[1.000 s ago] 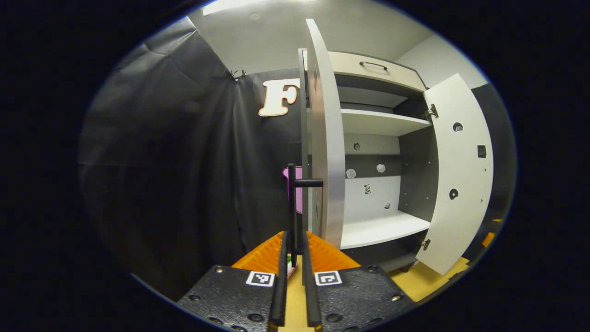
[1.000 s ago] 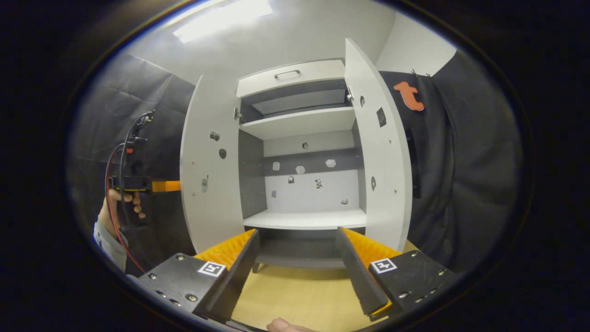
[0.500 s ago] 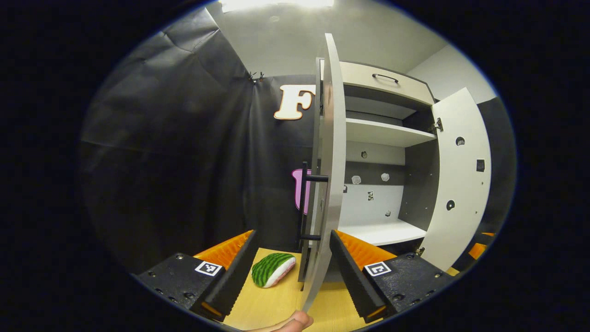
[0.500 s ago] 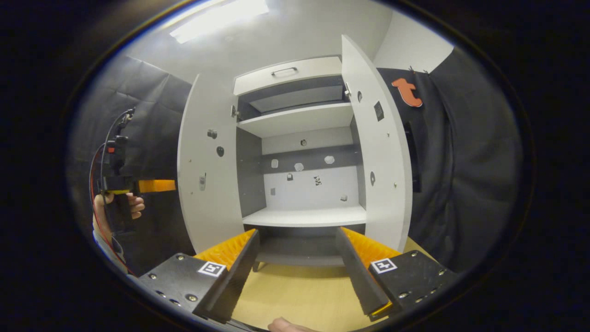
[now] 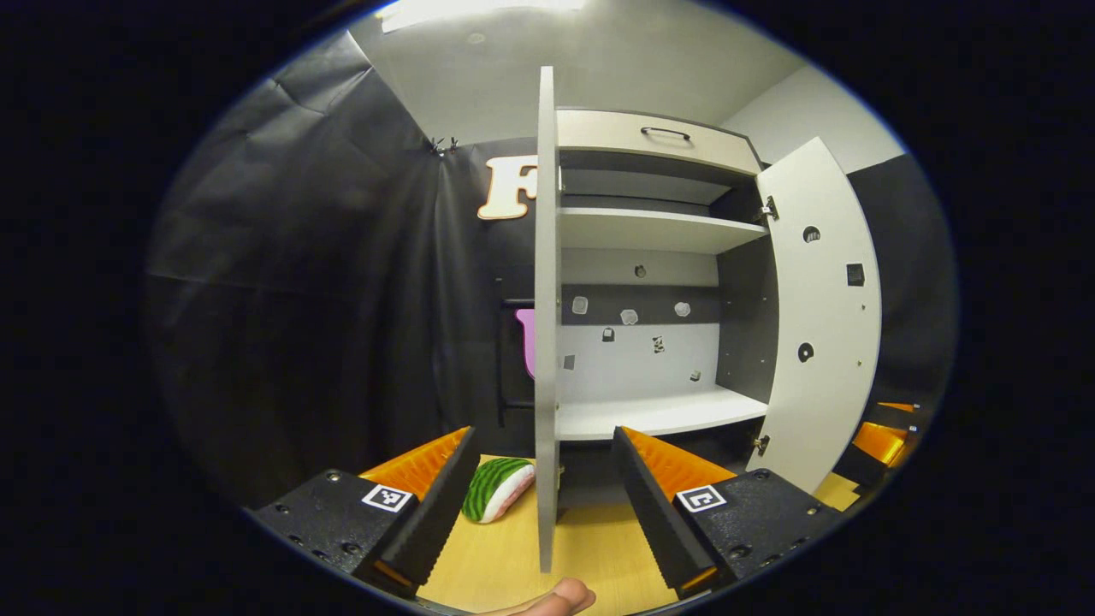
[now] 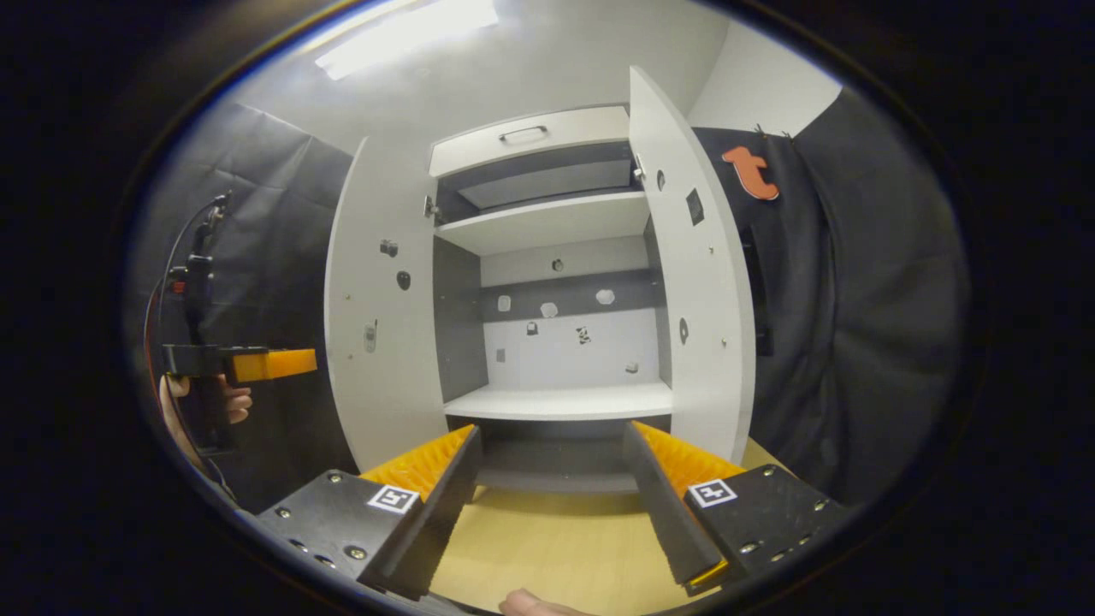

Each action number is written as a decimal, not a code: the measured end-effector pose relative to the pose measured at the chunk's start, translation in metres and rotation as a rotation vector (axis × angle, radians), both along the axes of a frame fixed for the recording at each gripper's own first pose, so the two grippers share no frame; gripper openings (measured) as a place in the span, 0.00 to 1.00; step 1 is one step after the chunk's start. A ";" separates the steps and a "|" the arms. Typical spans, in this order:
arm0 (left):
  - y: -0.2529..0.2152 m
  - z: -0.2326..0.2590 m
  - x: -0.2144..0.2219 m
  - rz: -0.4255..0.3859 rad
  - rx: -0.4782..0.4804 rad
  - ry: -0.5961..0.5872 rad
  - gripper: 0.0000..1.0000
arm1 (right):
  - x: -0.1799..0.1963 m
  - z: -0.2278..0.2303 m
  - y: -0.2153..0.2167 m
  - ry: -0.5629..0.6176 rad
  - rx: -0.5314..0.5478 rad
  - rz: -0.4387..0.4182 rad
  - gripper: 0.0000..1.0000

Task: Open the right door of the double-door shoe cabinet with the right hand, and open the left door with the left hand.

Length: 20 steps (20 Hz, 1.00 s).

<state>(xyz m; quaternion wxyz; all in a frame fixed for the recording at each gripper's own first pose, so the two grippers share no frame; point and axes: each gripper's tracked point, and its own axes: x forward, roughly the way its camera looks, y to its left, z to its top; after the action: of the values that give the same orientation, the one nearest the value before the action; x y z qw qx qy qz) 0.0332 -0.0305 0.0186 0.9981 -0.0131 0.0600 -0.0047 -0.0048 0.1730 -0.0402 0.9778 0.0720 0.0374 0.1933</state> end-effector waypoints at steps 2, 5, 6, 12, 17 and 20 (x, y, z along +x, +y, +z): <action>-0.006 -0.002 0.000 -0.007 -0.002 -0.002 0.96 | 0.000 0.003 -0.003 -0.006 -0.006 -0.005 0.99; -0.012 -0.001 0.000 -0.015 0.021 -0.012 0.96 | -0.001 0.007 -0.012 -0.017 -0.002 -0.023 0.94; -0.015 0.000 0.000 -0.019 0.028 -0.017 0.96 | -0.001 0.008 -0.016 -0.019 0.003 -0.033 0.94; -0.039 0.009 0.001 -0.058 0.016 -0.095 0.94 | -0.005 0.021 -0.034 -0.045 0.026 -0.071 0.94; -0.069 -0.005 -0.009 -0.099 -0.066 -0.060 0.96 | -0.013 0.024 -0.047 -0.085 -0.006 -0.092 0.94; -0.064 -0.010 -0.009 -0.086 -0.029 -0.051 0.96 | -0.017 0.022 -0.055 -0.119 -0.069 -0.128 0.98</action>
<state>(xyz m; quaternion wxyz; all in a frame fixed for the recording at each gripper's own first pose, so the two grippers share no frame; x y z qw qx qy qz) 0.0241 -0.0948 0.0090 0.9979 -0.0250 0.0348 -0.0486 -0.0219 0.1177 -0.0182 0.9905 0.0288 -0.0187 0.1330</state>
